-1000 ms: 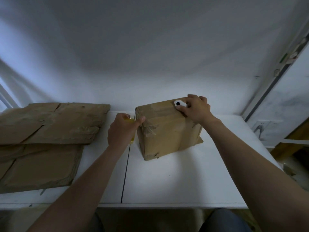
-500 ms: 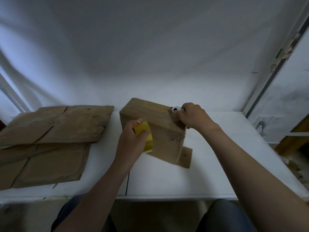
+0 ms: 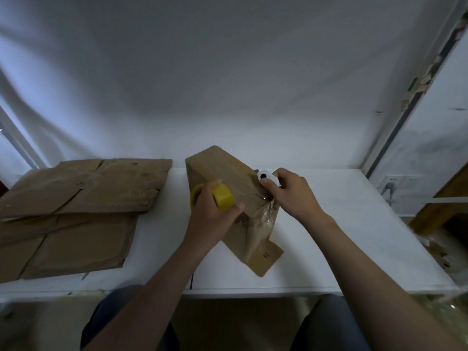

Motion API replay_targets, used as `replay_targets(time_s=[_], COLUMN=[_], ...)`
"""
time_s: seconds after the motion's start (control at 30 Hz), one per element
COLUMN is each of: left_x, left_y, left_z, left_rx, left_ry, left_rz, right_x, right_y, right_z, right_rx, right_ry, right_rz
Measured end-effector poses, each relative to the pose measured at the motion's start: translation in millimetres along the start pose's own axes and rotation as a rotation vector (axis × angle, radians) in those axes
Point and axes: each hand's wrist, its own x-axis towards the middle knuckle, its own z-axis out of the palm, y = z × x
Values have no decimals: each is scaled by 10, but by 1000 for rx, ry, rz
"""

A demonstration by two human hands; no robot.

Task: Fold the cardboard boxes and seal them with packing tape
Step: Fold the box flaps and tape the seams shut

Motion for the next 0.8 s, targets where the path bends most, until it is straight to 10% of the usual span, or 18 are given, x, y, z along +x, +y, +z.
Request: replay_targets(time_s=[0.47, 0.8], left_x=[598, 309], left_y=[-29, -118], left_z=[-634, -639], left_rx=[324, 146], left_ry=[-187, -112], left_rz=[177, 157], right_x=[-157, -258], right_y=[-188, 55], right_z=[349, 169], right_rx=[261, 271], right_ry=[78, 128], right_rz=[99, 151])
